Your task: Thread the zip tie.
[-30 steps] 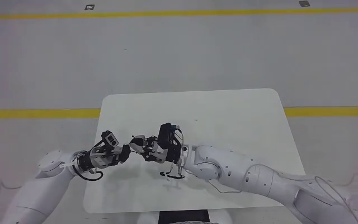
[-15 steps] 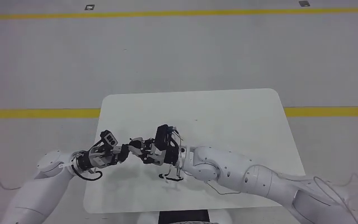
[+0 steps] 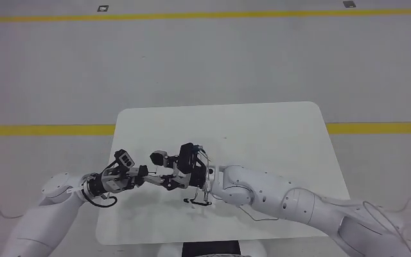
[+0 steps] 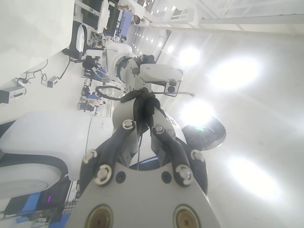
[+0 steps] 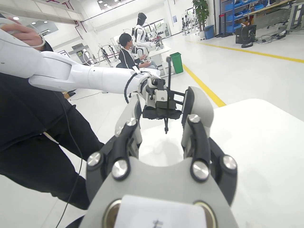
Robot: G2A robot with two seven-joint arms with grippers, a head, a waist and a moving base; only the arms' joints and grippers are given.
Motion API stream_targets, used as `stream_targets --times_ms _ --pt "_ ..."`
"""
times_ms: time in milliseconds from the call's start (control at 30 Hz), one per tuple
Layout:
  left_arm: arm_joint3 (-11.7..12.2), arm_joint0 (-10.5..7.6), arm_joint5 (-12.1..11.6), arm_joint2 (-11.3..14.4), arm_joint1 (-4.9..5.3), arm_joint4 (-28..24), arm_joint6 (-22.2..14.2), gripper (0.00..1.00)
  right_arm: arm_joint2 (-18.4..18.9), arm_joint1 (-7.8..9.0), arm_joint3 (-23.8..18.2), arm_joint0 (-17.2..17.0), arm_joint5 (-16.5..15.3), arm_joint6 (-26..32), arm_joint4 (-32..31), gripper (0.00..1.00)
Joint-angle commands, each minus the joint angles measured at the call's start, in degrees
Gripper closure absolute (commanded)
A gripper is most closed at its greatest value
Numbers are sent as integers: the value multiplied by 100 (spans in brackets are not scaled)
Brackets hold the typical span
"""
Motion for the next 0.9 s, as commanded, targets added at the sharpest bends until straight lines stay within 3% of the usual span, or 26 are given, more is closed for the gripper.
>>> stream_targets --times_ms 0,200,400,733,867 --pt "11 -3 -12 1 -3 -10 0 100 18 34 -44 25 0 33 -28 0" --pt "66 -5 -128 -55 -21 -107 18 100 213 218 -146 9 0 65 -350 0" --pt "0 17 -248 -134 -56 -404 0 100 552 439 -308 -259 0 118 -689 0" --pt "-8 15 -248 -127 -58 -397 37 100 577 447 -298 -264 14 146 -712 0" --pt "-91 -29 -398 -43 -113 -533 186 100 707 428 -316 -388 0 129 -577 0"
